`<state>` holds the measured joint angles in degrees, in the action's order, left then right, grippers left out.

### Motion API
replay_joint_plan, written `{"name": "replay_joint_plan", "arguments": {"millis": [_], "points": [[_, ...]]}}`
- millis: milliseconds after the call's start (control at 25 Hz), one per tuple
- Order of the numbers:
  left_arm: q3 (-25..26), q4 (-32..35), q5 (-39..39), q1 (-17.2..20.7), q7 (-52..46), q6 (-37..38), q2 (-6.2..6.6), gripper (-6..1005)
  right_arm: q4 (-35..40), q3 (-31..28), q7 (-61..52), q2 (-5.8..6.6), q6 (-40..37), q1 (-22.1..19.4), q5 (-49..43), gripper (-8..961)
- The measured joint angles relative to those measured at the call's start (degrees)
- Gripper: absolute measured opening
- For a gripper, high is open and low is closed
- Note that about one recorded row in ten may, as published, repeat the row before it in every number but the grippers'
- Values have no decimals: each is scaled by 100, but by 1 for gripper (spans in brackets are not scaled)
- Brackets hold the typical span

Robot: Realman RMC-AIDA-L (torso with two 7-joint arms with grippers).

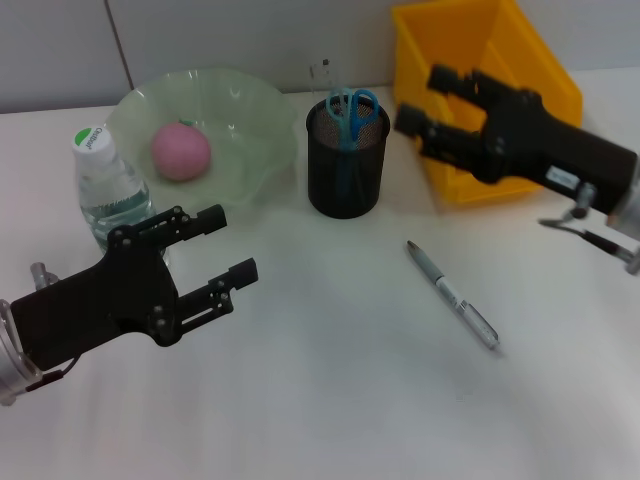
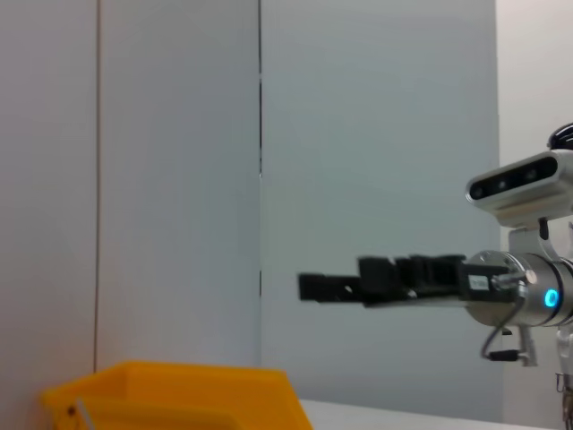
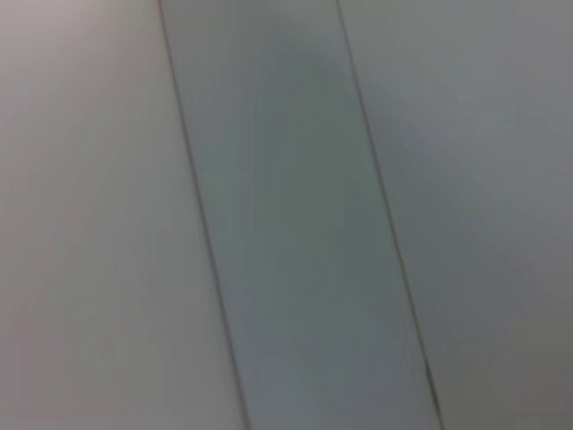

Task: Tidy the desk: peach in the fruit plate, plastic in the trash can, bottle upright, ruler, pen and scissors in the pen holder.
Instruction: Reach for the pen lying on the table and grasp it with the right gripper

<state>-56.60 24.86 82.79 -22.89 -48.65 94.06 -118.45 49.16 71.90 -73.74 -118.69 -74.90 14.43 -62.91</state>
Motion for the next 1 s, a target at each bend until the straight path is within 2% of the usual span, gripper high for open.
{"name": "replay_joint_plan", "arguments": {"millis": [40,80,240,280,400,560,640,680,720,760,840,880,920,1000], "points": [[0,63,62,14,-210,-47,9,643,-10,-316,-437,24,-145,3,-503,788],[0,63,62,14,-210,-47,9,643,-10,-316,-437,24,-145,3,-503,788],[-1,337,341,16,-782,-109,21,644,48,-1001,-1337,115,-348,62,-1464,787],[-1,337,341,16,-782,-109,21,644,48,-1001,-1337,115,-348,62,-1464,787],[-5,880,817,-22,-1724,-243,12,645,221,-1247,-1574,129,-518,27,-1663,787],[-61,1183,1064,-27,-1952,-278,-6,718,779,-1503,-2479,131,-656,69,-2443,786],[-134,1246,1090,-26,-1900,-333,-11,755,1235,-1729,-3278,140,-932,253,-3181,786],[-134,1246,1090,-26,-1900,-333,-11,765,1235,-1729,-3278,140,-932,253,-3181,786],[-142,1248,1090,-26,-1891,-365,-10,775,1543,-1822,-3888,152,-1134,428,-3688,786],[-163,1249,1090,-31,-1883,-415,-11,786,1543,-1822,-3888,152,-1134,428,-3688,786],[-260,1251,1092,-33,-1825,-501,-12,806,1900,-1836,-4743,197,-1427,722,-4371,785],[-260,1251,1092,-33,-1825,-501,-12,806,1900,-1836,-4743,197,-1427,722,-4371,785],[-291,1255,1093,-33,-1803,-523,-12,806,2154,-1837,-5287,220,-1657,946,-4818,785],[-302,1262,1095,-35,-1797,-545,-12,806,2265,-1837,-5509,223,-1758,1060,-5014,785]]}}
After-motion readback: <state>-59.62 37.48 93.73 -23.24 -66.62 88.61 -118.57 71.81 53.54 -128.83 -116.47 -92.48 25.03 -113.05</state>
